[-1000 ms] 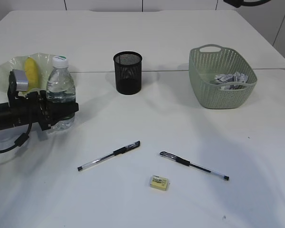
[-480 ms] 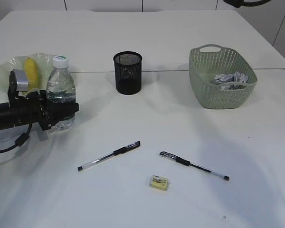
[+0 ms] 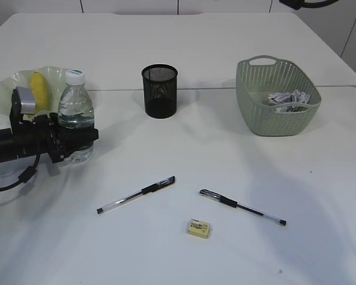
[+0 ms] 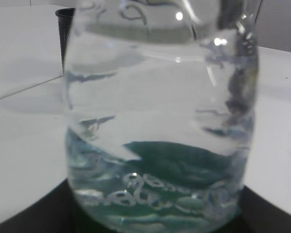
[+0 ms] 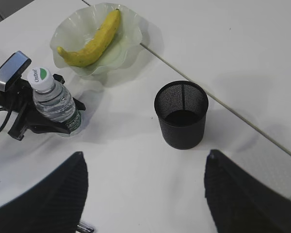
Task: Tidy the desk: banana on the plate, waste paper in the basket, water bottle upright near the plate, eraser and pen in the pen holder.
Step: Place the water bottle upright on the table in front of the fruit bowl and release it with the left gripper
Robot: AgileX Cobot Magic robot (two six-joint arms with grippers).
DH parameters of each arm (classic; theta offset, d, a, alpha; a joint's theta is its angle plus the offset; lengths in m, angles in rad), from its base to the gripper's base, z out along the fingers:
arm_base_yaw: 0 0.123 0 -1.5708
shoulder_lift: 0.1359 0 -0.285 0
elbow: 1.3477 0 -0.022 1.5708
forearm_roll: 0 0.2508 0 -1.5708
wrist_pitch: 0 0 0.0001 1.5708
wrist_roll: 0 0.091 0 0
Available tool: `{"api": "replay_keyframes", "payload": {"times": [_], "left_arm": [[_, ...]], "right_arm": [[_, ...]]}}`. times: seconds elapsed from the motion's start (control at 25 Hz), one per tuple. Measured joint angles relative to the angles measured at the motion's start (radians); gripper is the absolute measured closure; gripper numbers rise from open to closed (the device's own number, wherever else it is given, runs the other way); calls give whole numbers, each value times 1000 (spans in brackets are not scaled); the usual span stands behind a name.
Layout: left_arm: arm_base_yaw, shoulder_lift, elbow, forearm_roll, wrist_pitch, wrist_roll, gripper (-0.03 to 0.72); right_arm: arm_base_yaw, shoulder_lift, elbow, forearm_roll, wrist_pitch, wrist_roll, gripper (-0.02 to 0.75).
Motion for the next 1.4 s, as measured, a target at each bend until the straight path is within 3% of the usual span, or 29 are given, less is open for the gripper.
{"api": "replay_keyframes", "payload": {"times": [1.2,1.4], "left_arm": [[0,9,0,15,-6,0,248],[0,9,0,17,-13,0,212]], "right_arm": [[0,0,0,0,0,-13,181],[0,0,0,0,0,-18,181]]}}
